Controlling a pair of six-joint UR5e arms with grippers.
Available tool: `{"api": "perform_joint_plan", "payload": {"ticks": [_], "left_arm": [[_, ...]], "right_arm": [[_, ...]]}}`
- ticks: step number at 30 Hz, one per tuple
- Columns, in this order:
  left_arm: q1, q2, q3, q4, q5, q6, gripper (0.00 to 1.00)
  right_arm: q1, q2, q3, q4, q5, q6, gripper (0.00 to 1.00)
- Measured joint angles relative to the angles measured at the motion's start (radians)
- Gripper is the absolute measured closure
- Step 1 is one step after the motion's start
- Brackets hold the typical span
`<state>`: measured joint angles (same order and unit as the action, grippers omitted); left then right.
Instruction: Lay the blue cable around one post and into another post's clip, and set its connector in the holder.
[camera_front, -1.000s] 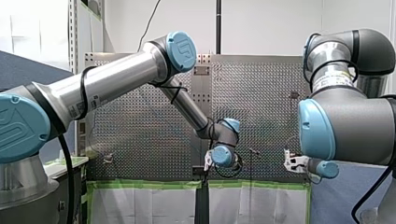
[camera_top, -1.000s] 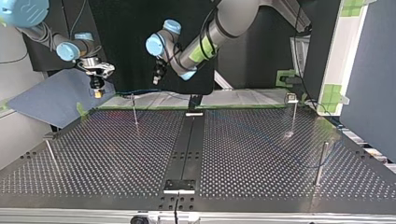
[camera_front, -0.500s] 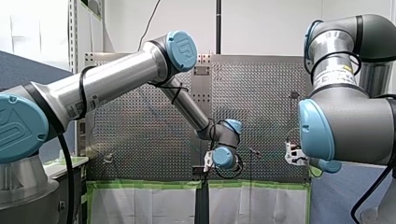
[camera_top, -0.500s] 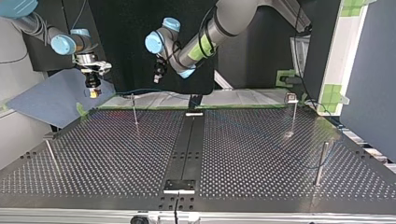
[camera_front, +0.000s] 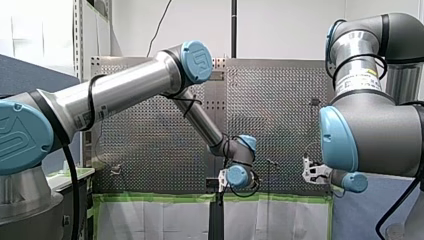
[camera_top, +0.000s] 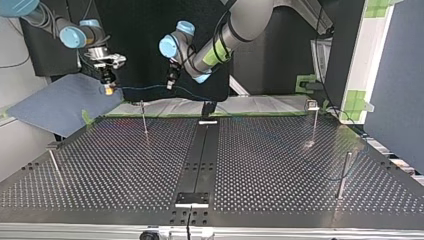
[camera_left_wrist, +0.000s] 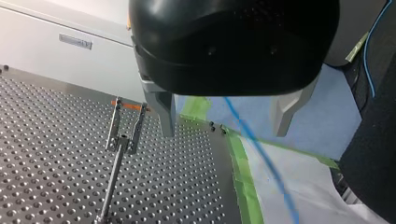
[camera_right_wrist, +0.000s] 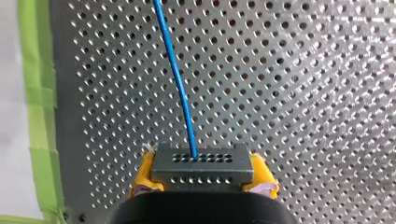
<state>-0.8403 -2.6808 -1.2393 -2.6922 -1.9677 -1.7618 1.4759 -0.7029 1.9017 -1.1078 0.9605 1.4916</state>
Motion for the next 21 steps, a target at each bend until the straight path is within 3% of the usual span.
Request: {"api": "perform_joint_plan", "payload": {"ticks": [6, 13, 21], "left_arm": [[0.014, -0.002, 0.001, 0.014, 0.011, -0.036, 0.01], [0.025, -0.003, 0.002, 0.012, 0.030, -0.076, 0.01], [0.008, -0.003, -0.001, -0.013, 0.064, -0.106, 0.01]], "right_arm": [[0.001, 0.000, 0.007, -0.004, -0.040, 0.000, 1.00], [0.000, 0.000, 0.007, -0.014, -0.059, 0.007, 1.00], [-0.004, -0.001, 0.005, -0.059, -0.062, 0.054, 1.00]]}}
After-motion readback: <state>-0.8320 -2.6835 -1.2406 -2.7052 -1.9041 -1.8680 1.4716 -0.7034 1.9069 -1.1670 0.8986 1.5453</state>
